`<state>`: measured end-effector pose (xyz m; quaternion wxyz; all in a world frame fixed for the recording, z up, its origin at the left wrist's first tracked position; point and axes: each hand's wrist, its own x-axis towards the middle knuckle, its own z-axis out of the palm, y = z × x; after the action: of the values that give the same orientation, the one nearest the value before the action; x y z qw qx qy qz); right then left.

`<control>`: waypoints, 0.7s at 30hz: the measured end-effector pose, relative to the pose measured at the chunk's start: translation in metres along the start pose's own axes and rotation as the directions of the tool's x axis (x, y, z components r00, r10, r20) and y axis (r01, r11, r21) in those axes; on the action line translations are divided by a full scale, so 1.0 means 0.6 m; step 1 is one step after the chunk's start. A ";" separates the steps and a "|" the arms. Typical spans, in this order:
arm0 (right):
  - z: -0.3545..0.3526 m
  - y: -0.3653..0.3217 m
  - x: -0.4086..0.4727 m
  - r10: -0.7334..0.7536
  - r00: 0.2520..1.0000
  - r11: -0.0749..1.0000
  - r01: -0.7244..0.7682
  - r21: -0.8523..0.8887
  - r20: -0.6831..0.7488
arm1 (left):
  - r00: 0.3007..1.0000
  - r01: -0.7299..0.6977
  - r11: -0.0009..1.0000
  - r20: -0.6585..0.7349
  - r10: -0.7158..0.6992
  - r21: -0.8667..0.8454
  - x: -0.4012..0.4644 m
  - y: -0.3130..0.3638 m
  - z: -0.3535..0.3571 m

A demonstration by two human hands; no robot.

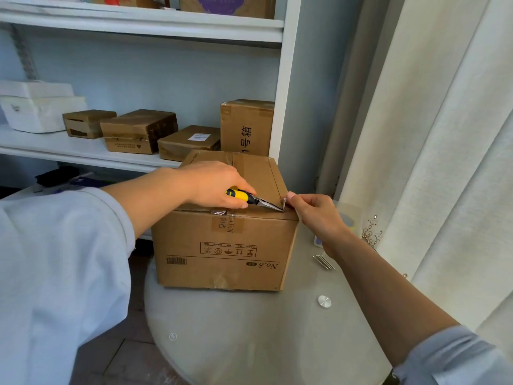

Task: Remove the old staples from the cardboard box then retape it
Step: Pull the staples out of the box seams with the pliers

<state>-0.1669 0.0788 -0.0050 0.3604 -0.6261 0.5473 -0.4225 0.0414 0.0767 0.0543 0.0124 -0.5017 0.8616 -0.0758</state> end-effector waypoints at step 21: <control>-0.006 0.018 0.003 -0.007 0.999 1.000 0.006 0.021 0.042 | 0.995 0.067 0.988 -0.065 -0.077 -0.138 -0.017 0.000 0.040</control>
<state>-0.1742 0.0755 -0.0130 0.3769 -0.6329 0.5330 -0.4162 0.0488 0.0829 0.0303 -0.0550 -0.5292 0.8460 -0.0349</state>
